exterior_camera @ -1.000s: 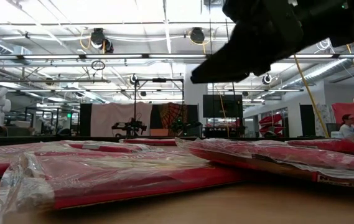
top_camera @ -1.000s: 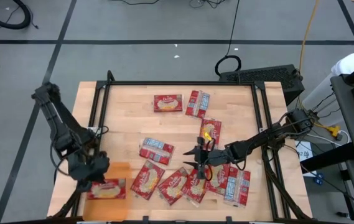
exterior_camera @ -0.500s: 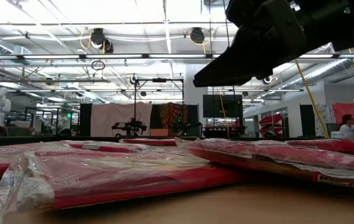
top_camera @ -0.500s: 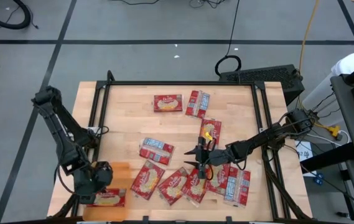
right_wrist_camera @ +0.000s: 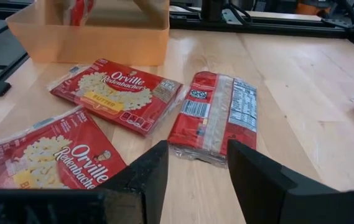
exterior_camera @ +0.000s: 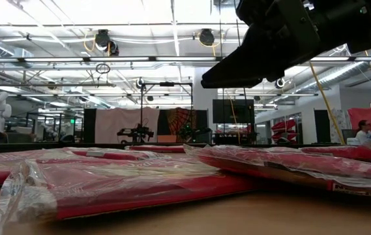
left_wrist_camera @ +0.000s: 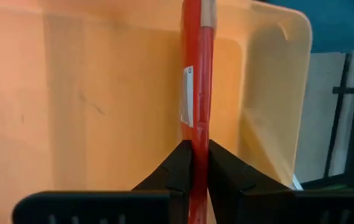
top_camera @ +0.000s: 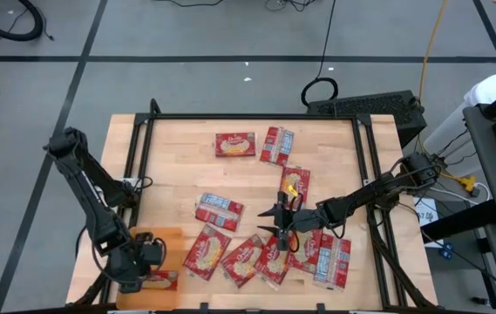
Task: Sort popcorn bags into baskets
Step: Put the red popcorn bag into the orange bin
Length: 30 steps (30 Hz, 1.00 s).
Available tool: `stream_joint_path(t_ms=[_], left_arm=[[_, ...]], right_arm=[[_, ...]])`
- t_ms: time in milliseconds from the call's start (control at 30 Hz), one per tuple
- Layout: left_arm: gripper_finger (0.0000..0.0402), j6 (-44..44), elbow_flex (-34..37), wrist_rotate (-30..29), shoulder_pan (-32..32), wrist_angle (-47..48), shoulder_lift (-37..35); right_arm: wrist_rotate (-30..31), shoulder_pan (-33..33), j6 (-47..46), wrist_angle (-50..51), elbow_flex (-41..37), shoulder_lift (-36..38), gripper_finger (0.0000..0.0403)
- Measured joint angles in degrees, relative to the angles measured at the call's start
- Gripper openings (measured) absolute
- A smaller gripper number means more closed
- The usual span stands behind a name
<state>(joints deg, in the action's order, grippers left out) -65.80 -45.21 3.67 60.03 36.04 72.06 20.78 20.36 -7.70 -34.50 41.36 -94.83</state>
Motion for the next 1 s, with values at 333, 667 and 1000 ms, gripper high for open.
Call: stream_joint_path(t_ms=[333, 667, 1000], left_arm=[[0.0047, -2.03, 0.02, 0.29, 0.48, -6.24, 3.26], [0.0113, -7.04, 0.04, 1.72, 0.44, -9.16, 6.59], [0.0206, -14.3, 0.04, 9.6, 0.19, -9.34, 4.7]], right_arm=[[0.0, 0.0, 0.03, 0.02, 0.0, 0.0, 0.0155], [-0.07, 0.0, 0.02, 0.22, 0.0, 0.0, 0.0155], [-0.07, 0.0, 0.02, 0.11, 0.0, 0.0, 0.0155]])
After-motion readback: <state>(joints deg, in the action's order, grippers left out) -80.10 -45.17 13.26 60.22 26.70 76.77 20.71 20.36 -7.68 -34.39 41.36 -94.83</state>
